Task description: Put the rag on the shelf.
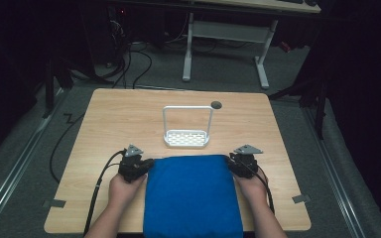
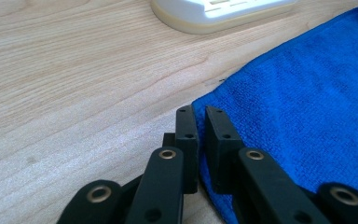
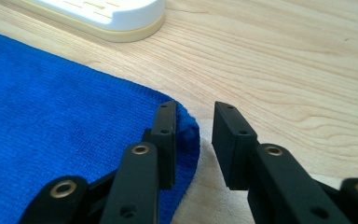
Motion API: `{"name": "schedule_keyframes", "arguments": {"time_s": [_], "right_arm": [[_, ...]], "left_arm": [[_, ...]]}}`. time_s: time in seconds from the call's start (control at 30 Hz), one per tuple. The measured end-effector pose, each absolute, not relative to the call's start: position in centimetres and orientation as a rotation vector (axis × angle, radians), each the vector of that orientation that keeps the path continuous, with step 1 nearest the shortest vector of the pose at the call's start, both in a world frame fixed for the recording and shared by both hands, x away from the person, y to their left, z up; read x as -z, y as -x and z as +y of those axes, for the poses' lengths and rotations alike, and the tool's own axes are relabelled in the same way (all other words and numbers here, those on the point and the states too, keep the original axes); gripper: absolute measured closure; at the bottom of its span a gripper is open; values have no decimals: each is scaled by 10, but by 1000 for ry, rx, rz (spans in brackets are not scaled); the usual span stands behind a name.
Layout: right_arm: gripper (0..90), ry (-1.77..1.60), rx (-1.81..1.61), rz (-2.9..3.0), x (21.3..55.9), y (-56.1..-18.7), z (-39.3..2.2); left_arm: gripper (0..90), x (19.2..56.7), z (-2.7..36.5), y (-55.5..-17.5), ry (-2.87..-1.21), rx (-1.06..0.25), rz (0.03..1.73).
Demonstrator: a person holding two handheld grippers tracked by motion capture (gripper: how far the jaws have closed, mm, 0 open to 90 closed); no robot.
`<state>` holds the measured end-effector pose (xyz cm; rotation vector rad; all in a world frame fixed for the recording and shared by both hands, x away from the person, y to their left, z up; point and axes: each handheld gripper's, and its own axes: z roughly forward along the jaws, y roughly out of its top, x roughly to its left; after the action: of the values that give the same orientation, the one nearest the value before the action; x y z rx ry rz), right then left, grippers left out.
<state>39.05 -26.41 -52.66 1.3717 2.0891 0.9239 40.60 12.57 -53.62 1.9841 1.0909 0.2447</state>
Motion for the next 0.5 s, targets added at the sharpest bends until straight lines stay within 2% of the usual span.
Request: {"name": "schedule_keyframes", "arguments": {"time_s": [0.2, 0.37, 0.5], "right_arm": [[771, -1354, -933, 2130, 530, -392, -266], [865, -1301, -917, 2145, 530, -391, -263], [882, -1263, -911, 2141, 529, -388, -260]], "left_arm": [[843, 536, 127, -407, -1972, -222, 1101], [870, 537, 127, -407, -1966, -231, 1115], [877, 535, 130, -403, -1935, -251, 1099]]}}
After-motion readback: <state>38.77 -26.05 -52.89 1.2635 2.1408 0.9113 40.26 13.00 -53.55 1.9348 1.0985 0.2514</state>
